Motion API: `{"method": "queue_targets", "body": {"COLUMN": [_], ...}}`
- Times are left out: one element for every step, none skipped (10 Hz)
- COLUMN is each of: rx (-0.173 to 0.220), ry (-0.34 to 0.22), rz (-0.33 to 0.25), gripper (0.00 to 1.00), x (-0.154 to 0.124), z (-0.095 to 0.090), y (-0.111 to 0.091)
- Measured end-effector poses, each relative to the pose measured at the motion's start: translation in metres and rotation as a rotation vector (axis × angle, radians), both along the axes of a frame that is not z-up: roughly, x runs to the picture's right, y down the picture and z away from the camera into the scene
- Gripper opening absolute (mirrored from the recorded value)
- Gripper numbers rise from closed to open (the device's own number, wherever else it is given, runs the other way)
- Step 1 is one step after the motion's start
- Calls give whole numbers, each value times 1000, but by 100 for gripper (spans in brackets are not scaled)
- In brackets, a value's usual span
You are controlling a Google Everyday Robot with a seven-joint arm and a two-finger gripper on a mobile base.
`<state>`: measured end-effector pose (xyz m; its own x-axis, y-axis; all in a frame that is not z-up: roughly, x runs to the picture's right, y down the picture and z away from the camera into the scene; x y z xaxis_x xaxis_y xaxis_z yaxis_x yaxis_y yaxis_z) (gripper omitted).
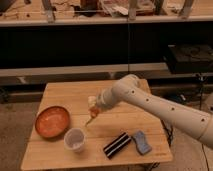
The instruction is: Place the pepper in the ceramic bowl
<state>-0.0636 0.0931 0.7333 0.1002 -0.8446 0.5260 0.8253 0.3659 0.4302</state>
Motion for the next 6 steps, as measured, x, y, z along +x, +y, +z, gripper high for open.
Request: {"method": "queue_targets", "body": {"rx": [-1,-1,0,3,1,0], "ry": [-1,-2,-6,-12,-16,-19], "rz": [-6,-14,-25,-36,-44,-51], "gripper": [0,0,0,0,0,0], "x": [-3,-3,-6,-14,-26,-34], "z": [1,0,0,-1,-2,-2], "y": [1,2,2,2,3,3]}}
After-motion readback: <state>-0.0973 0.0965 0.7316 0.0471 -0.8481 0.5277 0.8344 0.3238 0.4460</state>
